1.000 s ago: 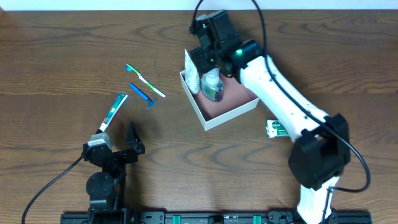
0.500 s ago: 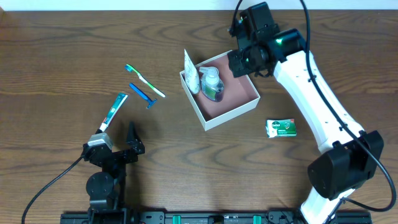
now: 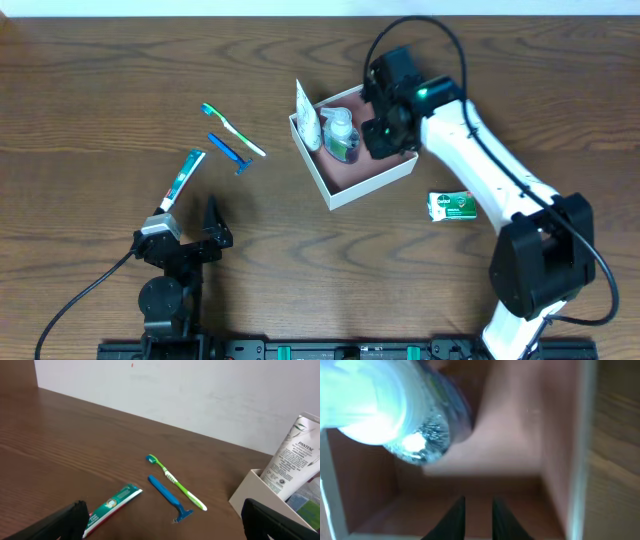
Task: Pack container
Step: 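Lower the bottle into the box and open the right gripper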
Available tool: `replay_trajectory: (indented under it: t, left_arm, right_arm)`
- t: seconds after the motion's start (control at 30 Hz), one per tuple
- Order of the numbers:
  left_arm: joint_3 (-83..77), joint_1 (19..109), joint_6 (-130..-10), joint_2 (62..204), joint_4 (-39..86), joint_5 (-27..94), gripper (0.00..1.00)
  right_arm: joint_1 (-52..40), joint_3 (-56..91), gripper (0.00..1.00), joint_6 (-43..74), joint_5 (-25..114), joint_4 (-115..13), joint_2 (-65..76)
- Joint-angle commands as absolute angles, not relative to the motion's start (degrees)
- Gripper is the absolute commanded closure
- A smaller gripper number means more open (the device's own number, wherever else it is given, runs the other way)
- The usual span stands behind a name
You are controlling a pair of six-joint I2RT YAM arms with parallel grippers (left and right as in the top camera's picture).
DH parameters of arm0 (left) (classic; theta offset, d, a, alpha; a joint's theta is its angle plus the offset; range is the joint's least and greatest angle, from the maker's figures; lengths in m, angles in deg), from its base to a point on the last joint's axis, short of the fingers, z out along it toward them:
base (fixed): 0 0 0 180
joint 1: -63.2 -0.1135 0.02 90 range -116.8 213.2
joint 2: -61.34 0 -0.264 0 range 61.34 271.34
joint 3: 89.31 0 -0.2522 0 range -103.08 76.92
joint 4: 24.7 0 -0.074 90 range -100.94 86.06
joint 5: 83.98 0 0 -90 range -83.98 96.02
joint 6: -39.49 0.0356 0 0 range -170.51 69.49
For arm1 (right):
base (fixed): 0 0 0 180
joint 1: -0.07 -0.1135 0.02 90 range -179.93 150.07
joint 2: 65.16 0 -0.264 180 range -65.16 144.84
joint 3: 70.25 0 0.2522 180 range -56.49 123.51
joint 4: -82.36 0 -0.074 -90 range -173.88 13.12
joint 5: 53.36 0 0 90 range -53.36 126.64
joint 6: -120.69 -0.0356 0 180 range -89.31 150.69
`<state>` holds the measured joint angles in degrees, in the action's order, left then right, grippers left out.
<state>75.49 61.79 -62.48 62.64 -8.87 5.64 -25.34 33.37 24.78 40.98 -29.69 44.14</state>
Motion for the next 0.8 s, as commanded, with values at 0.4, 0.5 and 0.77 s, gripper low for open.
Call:
replay_trajectory:
  t: [0.4, 0.5, 0.77]
  left_arm:
    - [76.69, 61.50, -61.95, 62.71, -6.86, 4.74, 0.02]
    - [76.69, 61.50, -61.95, 62.71, -6.86, 4.74, 0.02]
    - [76.69, 61.50, -61.95, 62.71, -6.86, 4.72, 0.02]
  right_arm:
    - [-28.09, 25.72, 0.83, 23.88, 41.37, -43.26, 44.38]
    - [-28.13, 24.46, 0.83, 23.88, 41.37, -45.79, 44.38]
    - [-29.14, 22.88, 0.83, 23.90, 41.37, -49.03, 44.53]
